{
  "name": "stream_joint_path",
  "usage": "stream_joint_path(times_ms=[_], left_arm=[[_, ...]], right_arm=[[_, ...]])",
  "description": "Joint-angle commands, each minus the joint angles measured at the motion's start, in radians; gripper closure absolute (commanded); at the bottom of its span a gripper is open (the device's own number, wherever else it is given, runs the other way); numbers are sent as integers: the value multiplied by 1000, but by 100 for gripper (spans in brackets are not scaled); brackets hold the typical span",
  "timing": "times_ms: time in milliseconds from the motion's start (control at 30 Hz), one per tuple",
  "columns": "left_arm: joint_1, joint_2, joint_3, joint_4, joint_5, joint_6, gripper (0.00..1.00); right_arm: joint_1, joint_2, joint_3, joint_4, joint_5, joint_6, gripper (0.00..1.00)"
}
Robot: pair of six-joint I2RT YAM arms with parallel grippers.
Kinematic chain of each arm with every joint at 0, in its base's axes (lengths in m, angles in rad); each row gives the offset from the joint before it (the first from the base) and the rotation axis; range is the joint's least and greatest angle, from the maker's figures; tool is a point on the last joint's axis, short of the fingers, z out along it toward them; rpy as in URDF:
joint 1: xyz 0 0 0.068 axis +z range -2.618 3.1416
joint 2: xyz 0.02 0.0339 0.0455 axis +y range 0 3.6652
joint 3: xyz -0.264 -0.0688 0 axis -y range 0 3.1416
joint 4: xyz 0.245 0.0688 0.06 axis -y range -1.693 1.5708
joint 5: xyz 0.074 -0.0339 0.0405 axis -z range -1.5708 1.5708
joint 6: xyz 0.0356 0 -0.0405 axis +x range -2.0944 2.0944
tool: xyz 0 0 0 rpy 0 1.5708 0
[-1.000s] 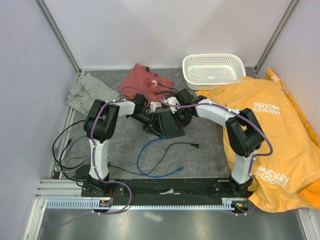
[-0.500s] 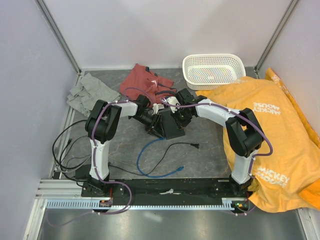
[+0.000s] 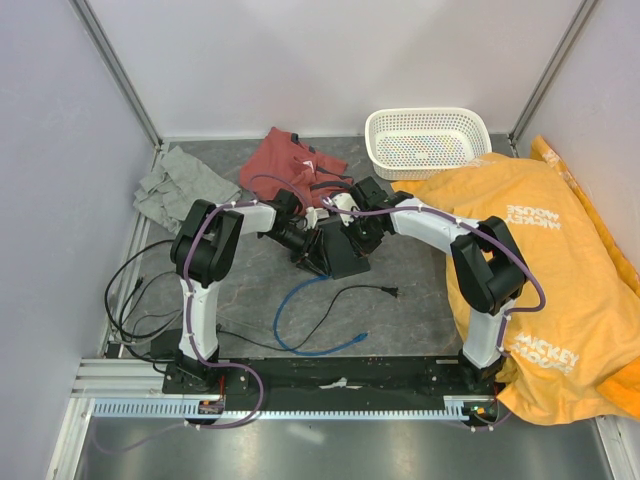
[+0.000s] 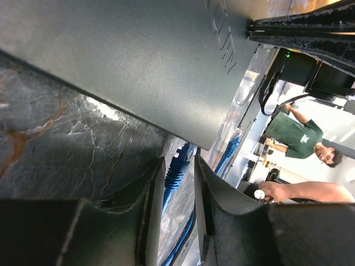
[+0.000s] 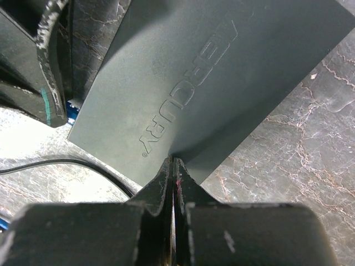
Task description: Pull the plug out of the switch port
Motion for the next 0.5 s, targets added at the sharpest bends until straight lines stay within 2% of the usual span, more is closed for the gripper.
stream_joint_path(times_ms=[0, 100, 200, 267, 333, 467], left_arm=[[-40, -8, 21, 22, -110, -14, 64], [-59, -15, 24, 15, -160, -22, 66], [-71, -5, 32, 8, -196, -28, 73], [-74, 1, 38, -1, -218, -30, 82], [-80, 13, 50, -5, -223, -28, 98], [-85, 21, 63, -21, -237, -25, 99]], right_arm=[[16, 44, -5, 25, 30, 8, 100], [16, 44, -5, 26, 31, 8, 100], [19, 45, -10, 26, 30, 11, 100], [19, 44, -12, 26, 31, 11, 100], [17, 44, -13, 28, 31, 13, 100], [17, 45, -13, 28, 36, 11, 100]])
